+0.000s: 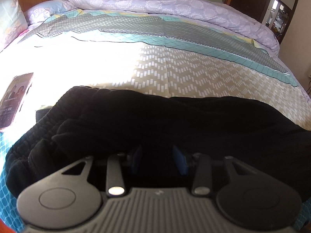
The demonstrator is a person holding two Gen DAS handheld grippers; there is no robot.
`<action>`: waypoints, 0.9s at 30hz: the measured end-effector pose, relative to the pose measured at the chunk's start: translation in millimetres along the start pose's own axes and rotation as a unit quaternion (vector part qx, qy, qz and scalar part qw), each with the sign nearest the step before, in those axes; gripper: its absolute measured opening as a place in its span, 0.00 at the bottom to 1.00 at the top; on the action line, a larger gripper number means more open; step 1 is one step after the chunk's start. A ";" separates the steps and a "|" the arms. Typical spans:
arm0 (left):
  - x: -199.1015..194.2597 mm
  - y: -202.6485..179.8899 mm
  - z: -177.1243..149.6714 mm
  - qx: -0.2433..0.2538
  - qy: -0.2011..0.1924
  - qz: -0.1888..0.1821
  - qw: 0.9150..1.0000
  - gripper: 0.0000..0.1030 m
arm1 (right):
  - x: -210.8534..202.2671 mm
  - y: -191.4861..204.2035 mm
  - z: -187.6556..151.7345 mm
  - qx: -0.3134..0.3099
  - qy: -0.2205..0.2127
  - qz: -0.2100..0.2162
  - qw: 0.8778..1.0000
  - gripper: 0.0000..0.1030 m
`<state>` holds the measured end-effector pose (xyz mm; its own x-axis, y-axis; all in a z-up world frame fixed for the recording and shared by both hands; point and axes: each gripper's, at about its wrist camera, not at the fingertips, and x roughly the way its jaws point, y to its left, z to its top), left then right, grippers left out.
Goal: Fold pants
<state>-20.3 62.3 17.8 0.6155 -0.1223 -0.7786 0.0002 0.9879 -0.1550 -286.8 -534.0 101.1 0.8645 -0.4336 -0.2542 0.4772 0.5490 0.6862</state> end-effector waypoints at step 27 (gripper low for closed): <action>-6.4 0.6 0.9 0.000 -0.006 -0.016 1.000 0.39 | 31.1 -65.4 -70.5 0.112 0.046 -0.109 0.987 0.16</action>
<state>-23.5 63.8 23.2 0.6239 -0.1518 -0.7666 0.0202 0.9837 -0.1784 -280.0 -533.0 0.2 0.7609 -0.4516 -0.4659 0.6150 0.2732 0.7397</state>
